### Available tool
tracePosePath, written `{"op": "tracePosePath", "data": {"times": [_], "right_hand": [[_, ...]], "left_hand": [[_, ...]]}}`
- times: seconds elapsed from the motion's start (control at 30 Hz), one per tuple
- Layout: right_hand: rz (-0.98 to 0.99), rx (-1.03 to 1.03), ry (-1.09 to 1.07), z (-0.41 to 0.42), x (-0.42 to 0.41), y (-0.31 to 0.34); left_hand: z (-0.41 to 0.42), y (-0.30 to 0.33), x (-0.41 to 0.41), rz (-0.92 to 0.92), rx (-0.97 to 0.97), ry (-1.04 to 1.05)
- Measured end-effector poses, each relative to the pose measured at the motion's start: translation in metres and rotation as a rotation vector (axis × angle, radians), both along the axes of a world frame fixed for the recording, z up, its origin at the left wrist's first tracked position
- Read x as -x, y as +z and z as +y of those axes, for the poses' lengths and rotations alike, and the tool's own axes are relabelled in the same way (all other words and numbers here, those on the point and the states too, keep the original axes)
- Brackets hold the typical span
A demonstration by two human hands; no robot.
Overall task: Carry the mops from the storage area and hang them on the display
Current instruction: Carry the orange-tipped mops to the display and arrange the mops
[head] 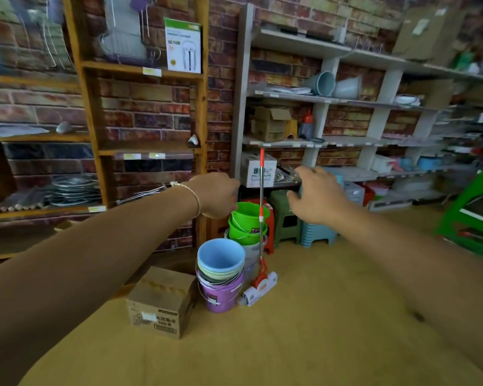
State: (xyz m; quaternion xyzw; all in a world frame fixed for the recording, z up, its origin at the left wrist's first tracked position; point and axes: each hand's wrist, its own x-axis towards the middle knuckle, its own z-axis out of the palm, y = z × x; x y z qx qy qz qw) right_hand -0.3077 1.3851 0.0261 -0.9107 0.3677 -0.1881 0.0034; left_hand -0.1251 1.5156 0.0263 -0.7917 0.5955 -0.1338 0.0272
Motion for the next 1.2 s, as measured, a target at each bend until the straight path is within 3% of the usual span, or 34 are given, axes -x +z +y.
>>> {"op": "tracePosePath", "data": {"times": [0.43, 0.77, 1.2], "right_hand": [[-0.040, 0.002, -0.049, -0.173, -0.062, -0.011], [0.023, 0.007, -0.060, -0.349, -0.100, 0.025], [0.061, 0.045, -0.062, -0.489, -0.174, 0.003]], "left_hand": [[-0.184, -0.023, -0.069, -0.004, -0.022, -0.044], [-0.355, 0.010, -0.121, 0.025, 0.011, -0.005], [-0.524, -0.019, -0.197, 0.050, -0.018, -0.047]]}}
